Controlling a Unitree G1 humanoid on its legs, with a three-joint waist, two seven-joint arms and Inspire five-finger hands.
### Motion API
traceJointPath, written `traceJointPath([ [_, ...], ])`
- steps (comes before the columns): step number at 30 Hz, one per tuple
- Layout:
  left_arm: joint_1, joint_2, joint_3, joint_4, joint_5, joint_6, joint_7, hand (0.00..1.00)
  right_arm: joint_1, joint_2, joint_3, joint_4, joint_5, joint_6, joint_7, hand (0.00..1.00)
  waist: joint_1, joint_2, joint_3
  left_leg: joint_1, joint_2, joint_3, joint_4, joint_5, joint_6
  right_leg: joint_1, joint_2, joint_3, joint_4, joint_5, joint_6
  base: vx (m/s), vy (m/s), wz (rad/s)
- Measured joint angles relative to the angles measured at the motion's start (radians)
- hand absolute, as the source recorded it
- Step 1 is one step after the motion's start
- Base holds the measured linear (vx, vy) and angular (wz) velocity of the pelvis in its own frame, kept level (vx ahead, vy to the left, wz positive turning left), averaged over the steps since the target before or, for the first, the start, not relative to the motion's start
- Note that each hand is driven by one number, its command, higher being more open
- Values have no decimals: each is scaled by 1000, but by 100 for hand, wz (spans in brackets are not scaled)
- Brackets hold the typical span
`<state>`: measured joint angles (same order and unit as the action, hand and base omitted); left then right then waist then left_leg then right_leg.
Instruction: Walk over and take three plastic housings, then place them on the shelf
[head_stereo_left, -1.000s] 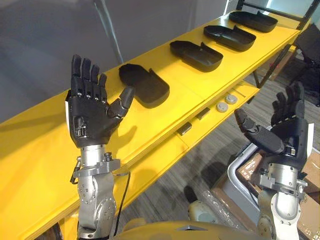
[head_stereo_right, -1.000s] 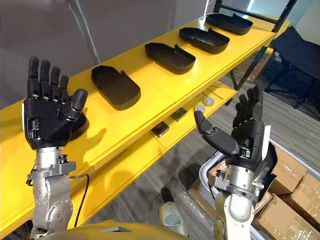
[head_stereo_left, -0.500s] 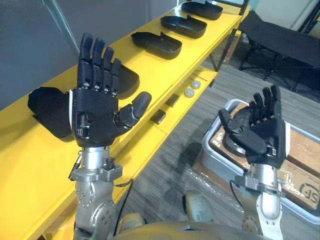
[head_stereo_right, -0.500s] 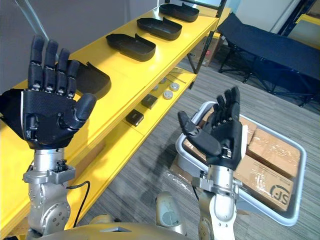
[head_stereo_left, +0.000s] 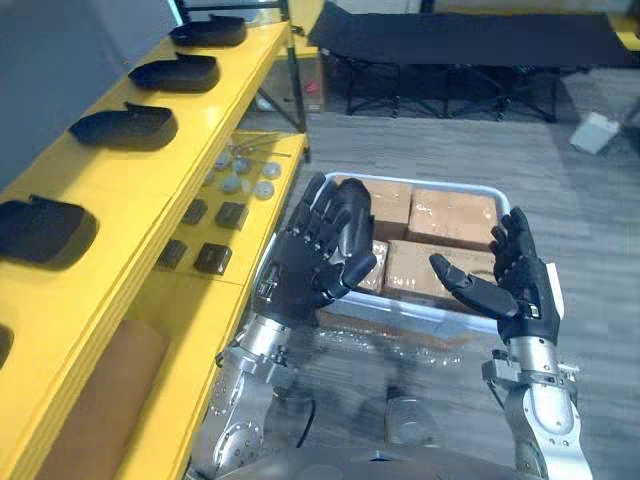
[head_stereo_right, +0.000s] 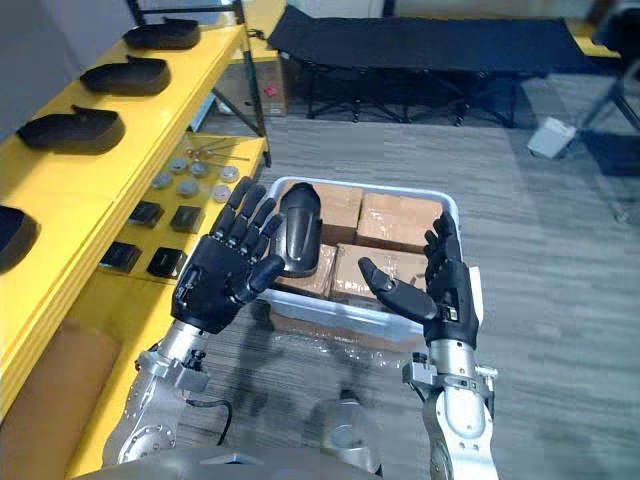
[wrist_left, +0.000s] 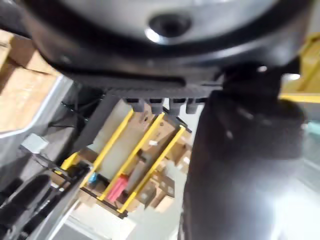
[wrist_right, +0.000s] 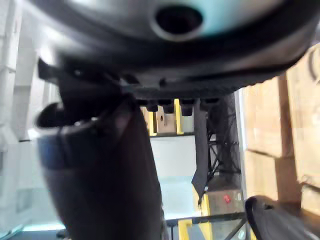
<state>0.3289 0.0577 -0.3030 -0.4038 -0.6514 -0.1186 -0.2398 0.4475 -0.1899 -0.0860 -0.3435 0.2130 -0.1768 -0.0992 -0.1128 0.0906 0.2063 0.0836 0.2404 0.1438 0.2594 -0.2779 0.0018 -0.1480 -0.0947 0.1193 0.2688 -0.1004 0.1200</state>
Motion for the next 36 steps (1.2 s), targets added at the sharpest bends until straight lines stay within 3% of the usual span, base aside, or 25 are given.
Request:
traceJointPath([
  [1, -3, 0, 4, 24, 5, -5, 19, 100, 10, 7, 13, 12, 0, 13, -1, 100, 2, -5, 2, 0, -28, -9, -20, -1, -25, -9, -17, 8, -22, 24, 7, -130, 183, -74],
  [2, 0, 0, 8, 41, 30, -7, 31, 100, 12, 9, 25, 27, -1, 23, -7, 100, 5, -10, 6, -1, -47, -10, -21, 1, -27, -8, -31, 12, -47, 53, 14, -84, 194, -39],
  [4, -2, 6, 8, 88, 118, -7, 67, 100, -4, 14, 70, 103, -15, 42, -46, 100, 27, -17, 13, -9, -63, 7, -5, 18, -97, -1, -51, 27, -112, 124, 53, -43, 198, -38],
  [7, -21, 33, 14, 125, 327, -7, 193, 100, -115, 56, 58, 289, -18, 67, -124, 100, 45, -41, 37, -61, -76, 0, 42, 1, -124, 19, -73, -2, -218, 206, 57, -52, 141, -14],
  [12, -106, 50, 130, 248, 471, -4, 377, 100, -323, 65, -50, 494, 0, 67, -268, 100, 82, -59, 133, -167, -78, -62, 173, -40, -127, 51, -91, -94, -305, 276, 55, -92, 82, 28],
  [14, -136, 71, 195, 280, 512, -4, 426, 100, -446, 22, -94, 559, 30, 64, -339, 100, 119, -64, 184, -229, -78, -102, 220, -43, -128, 50, -91, -127, -333, 301, 53, -120, 28, 39],
  [16, -145, 101, 206, 308, 548, -4, 447, 100, -536, -35, -103, 617, 52, 63, -372, 100, 148, -66, 199, -266, -80, -129, 240, -43, -128, 43, -91, -148, -345, 310, 54, -86, 8, 32],
  [19, -141, 118, 191, 386, 548, -4, 442, 100, -688, -121, -103, 710, 93, 63, -390, 100, 192, -66, 205, -302, -82, -155, 259, -43, -128, 33, -91, -172, -345, 311, 55, -41, 10, 25],
  [27, -191, 124, 119, 584, 545, 4, 355, 100, -1014, -324, -78, 922, 150, 78, -323, 100, 246, -59, 246, -377, -92, -193, 300, -43, -127, 0, -95, -204, -345, 320, 56, -33, 19, 12],
  [32, -238, 117, 79, 667, 501, 6, 333, 100, -1192, -447, -19, 1122, 179, 191, -300, 100, 275, -20, 276, -423, -93, -210, 333, -47, -123, -28, -93, -223, -331, 324, 54, -55, 9, 6],
  [36, -273, 109, 45, 732, 469, 6, 342, 100, -1275, -490, -19, 1256, 248, 269, -303, 100, 294, 12, 294, -468, -95, -222, 364, -48, -122, -66, -93, -226, -306, 324, 54, -74, 21, 2],
])
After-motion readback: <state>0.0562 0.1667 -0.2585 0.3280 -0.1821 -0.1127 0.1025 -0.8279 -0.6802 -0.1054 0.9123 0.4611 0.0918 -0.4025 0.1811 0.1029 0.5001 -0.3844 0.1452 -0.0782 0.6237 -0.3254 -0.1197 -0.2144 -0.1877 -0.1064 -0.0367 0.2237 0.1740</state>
